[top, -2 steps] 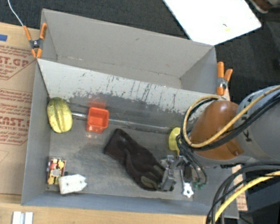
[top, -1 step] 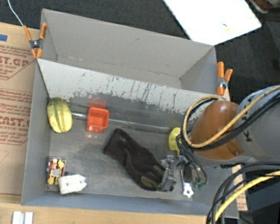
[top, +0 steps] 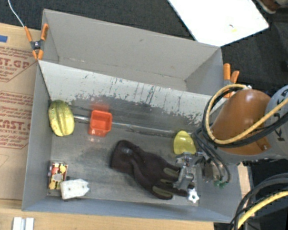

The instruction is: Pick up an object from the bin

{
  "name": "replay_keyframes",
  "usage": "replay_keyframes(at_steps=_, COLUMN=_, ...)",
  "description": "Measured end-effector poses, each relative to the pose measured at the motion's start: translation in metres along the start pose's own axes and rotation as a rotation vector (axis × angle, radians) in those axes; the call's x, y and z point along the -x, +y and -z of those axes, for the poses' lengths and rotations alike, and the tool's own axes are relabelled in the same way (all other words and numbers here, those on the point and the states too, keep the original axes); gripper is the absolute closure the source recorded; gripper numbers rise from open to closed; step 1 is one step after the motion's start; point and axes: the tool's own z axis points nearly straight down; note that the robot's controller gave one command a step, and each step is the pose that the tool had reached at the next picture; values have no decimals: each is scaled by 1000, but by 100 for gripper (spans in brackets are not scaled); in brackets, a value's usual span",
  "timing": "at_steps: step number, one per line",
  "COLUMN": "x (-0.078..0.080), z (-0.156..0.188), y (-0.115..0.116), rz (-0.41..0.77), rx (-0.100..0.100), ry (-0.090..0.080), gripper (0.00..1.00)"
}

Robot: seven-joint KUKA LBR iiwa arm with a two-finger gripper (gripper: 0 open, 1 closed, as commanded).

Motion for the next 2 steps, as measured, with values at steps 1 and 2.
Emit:
replay_keyframes(at_steps=1, x=1, z=40, y=-6, rz=3, rx=-2, ry=-9, gripper=100)
replay_keyframes(at_steps=2, x=1, z=42, y=-5, rz=4, rx=-1, ry=-2, gripper=100)
